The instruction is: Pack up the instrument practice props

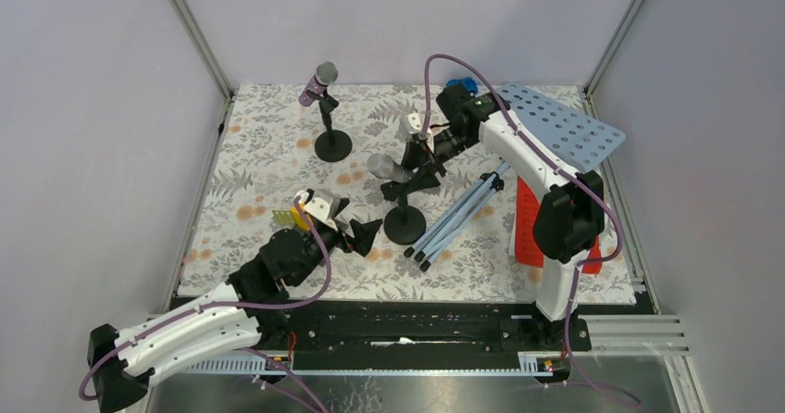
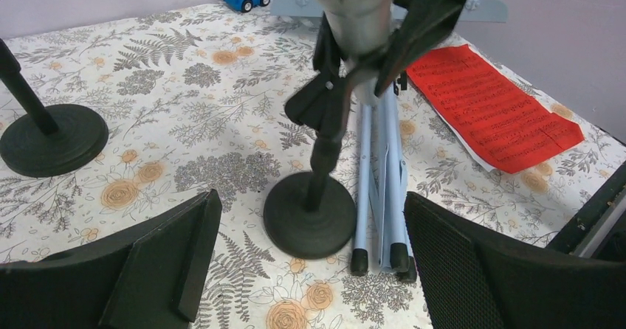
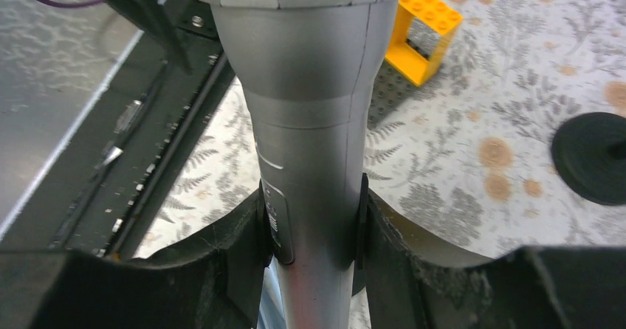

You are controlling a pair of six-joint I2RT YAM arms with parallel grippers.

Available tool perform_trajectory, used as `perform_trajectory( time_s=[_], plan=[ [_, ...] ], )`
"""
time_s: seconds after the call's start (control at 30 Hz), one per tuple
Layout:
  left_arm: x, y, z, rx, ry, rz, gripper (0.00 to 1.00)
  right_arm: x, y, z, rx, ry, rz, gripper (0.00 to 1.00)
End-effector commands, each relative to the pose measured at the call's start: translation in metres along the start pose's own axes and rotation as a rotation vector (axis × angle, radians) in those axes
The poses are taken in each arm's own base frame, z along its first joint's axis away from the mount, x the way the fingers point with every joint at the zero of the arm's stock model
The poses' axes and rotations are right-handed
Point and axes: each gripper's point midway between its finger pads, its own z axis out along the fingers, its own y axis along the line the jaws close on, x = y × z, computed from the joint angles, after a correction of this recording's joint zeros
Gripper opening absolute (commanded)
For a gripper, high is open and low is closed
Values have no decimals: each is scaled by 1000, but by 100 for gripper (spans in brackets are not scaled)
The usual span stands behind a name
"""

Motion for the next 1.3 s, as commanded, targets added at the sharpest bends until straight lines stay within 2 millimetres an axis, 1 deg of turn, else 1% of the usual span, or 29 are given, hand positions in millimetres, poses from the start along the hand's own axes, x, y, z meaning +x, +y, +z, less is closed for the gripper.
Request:
perform_trajectory(
  time_s=[0.0,0.1,0.17,0.23,0.3,0.37,0.4,0.57,0.67,0.77,0.8,0.83,0.93,1.07,1.13,1.17,1.27],
  plan=[
    [-23,-8,1,39,-85,-5,99,-61,37,-6,-47,-184,-74,9],
    [-25,-11,-3,67,-102,-16,99,-61,41,-1,-38,-165,-70,8],
    [-24,-13,-4,76,-107,-23,99,-52,42,3,-25,-132,-60,8],
    [-20,-14,-4,85,-101,-25,99,-42,40,5,-8,-103,-53,13],
    [-17,-15,-1,87,-87,-23,99,-32,38,6,14,-71,-40,19],
    [-14,-17,2,92,-72,-19,99,-23,33,7,46,-42,-30,33],
    [-13,-17,3,89,-68,-17,99,-20,31,7,62,-35,-24,37],
    [-12,-16,8,79,-66,-11,99,-13,22,9,111,-23,-5,59],
    [-11,-13,7,64,-65,-9,99,-14,21,8,118,-19,-2,76],
    [-8,-5,6,24,-73,-21,99,-22,24,4,128,-25,-24,79],
    [-8,-2,4,12,-84,-28,99,-26,26,2,130,-29,-32,87],
    [-10,-1,4,5,-103,-36,99,-30,28,0,135,-33,-46,92],
    [-11,-3,3,30,-142,-35,99,-40,35,-6,153,-34,-75,95],
    [-2,-6,7,64,-166,36,99,-49,46,-14,205,-42,-124,96],
    [-3,-2,8,46,-214,58,99,-53,55,-15,227,-76,-148,96],
    [-7,0,7,41,-256,65,99,-54,61,-16,236,-93,-154,96],
    [-15,0,6,50,-342,117,99,-60,74,-19,265,-129,-169,97]
  ],
)
